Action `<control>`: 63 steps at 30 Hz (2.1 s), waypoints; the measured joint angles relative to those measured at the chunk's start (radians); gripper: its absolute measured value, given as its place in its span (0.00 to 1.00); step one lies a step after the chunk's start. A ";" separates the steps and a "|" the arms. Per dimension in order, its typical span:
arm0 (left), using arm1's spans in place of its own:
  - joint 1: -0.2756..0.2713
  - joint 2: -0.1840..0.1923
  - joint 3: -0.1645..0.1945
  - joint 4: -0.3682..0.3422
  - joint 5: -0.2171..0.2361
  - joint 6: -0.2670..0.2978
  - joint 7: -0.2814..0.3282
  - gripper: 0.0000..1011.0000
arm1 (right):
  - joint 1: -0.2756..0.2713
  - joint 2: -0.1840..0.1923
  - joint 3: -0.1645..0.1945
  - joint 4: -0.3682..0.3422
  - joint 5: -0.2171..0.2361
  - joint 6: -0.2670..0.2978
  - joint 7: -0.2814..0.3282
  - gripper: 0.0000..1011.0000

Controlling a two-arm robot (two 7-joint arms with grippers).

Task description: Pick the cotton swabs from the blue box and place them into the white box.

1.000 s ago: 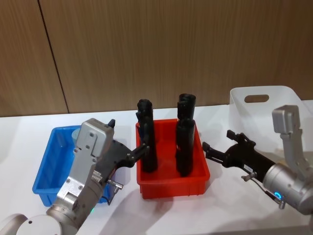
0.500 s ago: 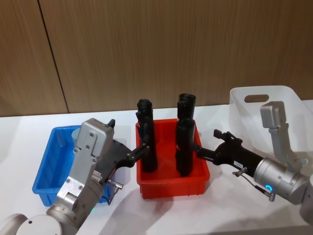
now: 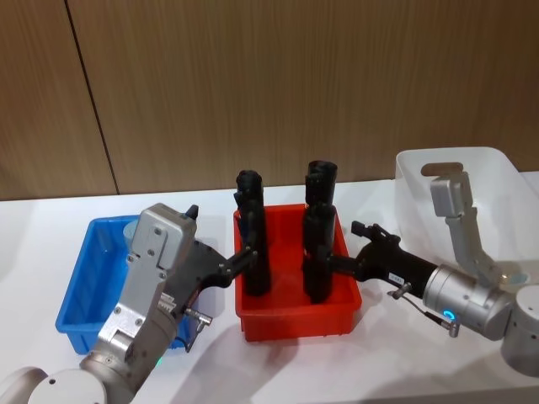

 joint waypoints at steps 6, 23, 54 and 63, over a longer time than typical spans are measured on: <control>0.000 0.000 0.000 0.000 0.000 0.000 0.000 0.99 | 0.031 -0.010 -0.005 0.053 -0.002 -0.021 0.017 0.99; 0.000 0.000 0.000 0.000 0.000 0.000 0.000 0.99 | 0.128 -0.043 -0.016 0.221 -0.012 -0.079 0.038 0.99; 0.000 0.000 0.000 0.000 0.000 0.000 0.000 0.99 | 0.295 -0.097 -0.030 0.514 -0.030 -0.186 0.048 0.99; 0.000 0.000 0.000 0.000 0.000 0.000 0.000 0.99 | 0.351 -0.114 -0.033 0.622 -0.036 -0.227 0.056 0.99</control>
